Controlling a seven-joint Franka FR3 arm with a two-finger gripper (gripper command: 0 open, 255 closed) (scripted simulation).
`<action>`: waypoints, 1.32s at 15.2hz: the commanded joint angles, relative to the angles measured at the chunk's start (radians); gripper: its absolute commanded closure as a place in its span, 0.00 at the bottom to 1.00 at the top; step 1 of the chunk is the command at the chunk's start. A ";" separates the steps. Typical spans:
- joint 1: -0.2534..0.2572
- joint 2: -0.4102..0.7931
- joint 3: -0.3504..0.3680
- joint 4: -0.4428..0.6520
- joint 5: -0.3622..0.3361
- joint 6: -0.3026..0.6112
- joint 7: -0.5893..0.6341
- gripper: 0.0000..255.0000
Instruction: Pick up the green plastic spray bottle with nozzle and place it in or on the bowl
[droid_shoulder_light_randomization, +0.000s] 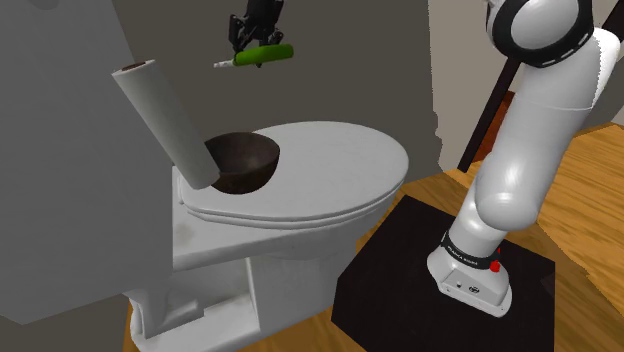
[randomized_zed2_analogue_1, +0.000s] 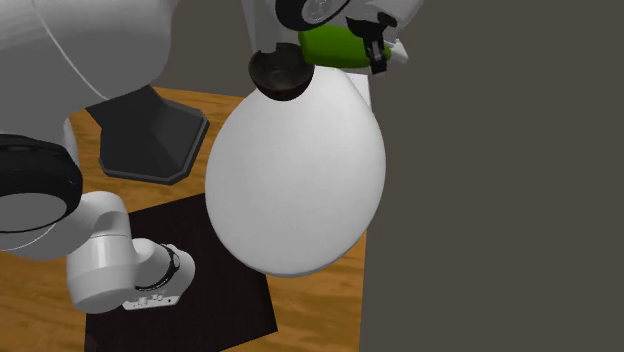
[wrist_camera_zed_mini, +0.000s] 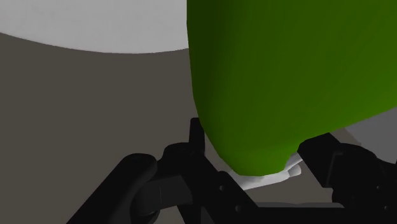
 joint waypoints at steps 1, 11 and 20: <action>0.019 -0.038 0.016 -0.044 -0.012 0.012 0.039 1.00; 0.115 -0.173 0.129 -0.205 -0.077 0.055 0.266 1.00; 0.161 -0.214 0.202 -0.301 -0.111 0.112 0.396 1.00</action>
